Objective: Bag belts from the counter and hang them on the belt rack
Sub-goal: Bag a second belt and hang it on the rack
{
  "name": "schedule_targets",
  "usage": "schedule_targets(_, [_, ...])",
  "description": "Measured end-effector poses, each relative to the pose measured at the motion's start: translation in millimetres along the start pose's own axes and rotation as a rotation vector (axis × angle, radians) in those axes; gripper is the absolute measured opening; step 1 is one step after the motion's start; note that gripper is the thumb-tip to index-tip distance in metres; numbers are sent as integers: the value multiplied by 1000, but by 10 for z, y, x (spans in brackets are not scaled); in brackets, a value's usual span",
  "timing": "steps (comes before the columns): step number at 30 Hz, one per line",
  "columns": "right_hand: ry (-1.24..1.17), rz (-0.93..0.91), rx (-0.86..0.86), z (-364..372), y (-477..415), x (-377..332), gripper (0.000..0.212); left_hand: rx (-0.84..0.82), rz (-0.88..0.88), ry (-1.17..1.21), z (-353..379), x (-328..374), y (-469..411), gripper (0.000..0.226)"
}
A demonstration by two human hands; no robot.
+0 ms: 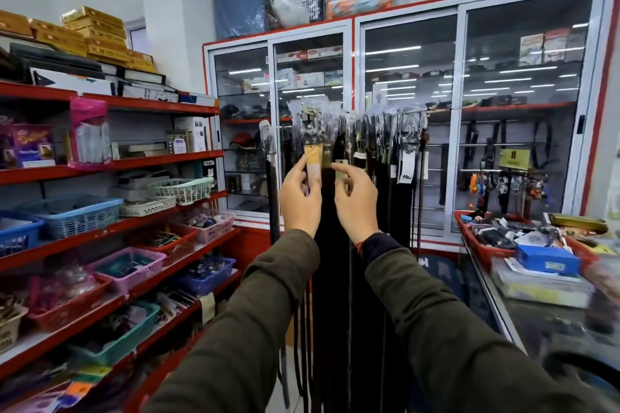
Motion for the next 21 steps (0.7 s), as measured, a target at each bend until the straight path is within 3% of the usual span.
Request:
schedule_targets(3, [128, -67, 48, -186, 272, 197, 39, -41, 180, -211, 151, 39, 334, 45])
schedule_targets(8, [402, -95, 76, -617, 697, 597, 49, -141, 282, -445, 516, -152, 879, 48])
schedule_targets(21, [744, 334, 105, -2299, 2023, 2129, 54, -531, 247, -458, 2036, -844, 2545, 47])
Point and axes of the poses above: each hand's wrist, its own y-axis away from the middle knuckle, its own z-axis out of the palm, x = y × z, the point moved 10 cm from there along -y, towards the middle knuckle, and after that the axes turned 3 degrees about -z, right-handed, at the moved point
